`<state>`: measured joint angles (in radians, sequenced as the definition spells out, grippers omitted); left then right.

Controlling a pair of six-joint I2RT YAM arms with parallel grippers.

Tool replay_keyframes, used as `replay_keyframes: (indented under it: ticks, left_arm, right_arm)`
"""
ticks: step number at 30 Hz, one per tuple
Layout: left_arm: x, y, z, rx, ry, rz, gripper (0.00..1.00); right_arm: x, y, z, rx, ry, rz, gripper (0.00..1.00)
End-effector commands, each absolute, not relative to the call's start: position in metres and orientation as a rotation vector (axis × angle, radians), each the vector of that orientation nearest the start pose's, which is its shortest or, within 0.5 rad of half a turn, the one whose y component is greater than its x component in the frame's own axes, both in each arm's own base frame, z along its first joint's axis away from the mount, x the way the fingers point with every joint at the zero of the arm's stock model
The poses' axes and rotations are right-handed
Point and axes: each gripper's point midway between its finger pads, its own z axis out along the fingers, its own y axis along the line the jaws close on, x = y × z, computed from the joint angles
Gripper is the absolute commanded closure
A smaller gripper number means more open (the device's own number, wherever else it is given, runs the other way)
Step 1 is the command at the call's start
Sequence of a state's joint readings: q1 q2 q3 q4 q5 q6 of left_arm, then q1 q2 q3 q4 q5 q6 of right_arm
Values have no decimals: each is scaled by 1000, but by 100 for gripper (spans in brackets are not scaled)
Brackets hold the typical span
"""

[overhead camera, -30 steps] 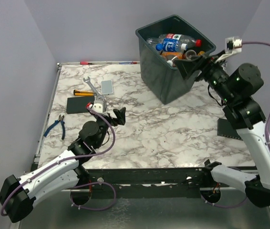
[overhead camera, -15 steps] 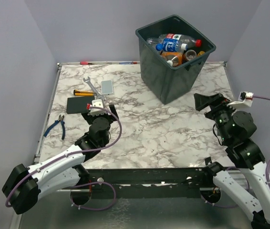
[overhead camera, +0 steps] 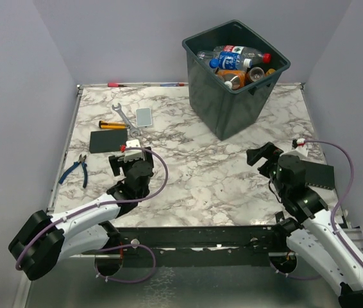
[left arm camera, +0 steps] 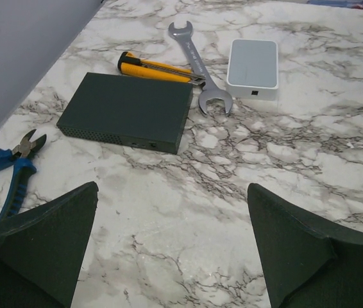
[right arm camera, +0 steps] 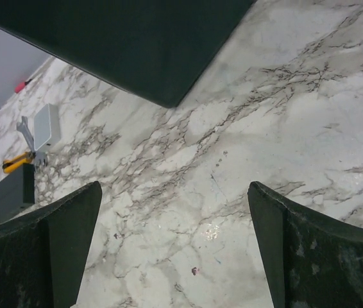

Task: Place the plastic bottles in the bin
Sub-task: Reset both arms

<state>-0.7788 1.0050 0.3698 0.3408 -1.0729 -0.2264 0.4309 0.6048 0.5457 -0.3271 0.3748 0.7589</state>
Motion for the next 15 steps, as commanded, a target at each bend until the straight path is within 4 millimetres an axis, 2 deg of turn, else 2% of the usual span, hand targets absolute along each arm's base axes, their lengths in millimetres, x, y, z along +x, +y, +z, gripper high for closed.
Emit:
replay_keyframes:
  ticks: [1,3,7,9,11,13,15]
  left_arm:
    - [296,-60,138,-306,1717,275,1]
    - [302,-45,135,-427,1704,257,1]
    - [308,5,127,-701,1622,299,1]
    - [316,11,126,-726,1596,288,1]
    - [329,10,133,-655,1605,319,1]
    - [344,2,135,-423,1679,406,1]
    - [352,1,129,-290,1725,473,1]
  right_arm:
    - [264,81,200,572,1764,502,0]
    - [262,78,196,559,1776,478,0]
    - [259,78,193,514,1796,455,0]
    - [258,77,193,493,1792,450,0]
    - [257,78,192,476,1785,455,0]
    - [255,80,194,460,1776,475,0]
    - [254,82,193,453,1772,489,0]
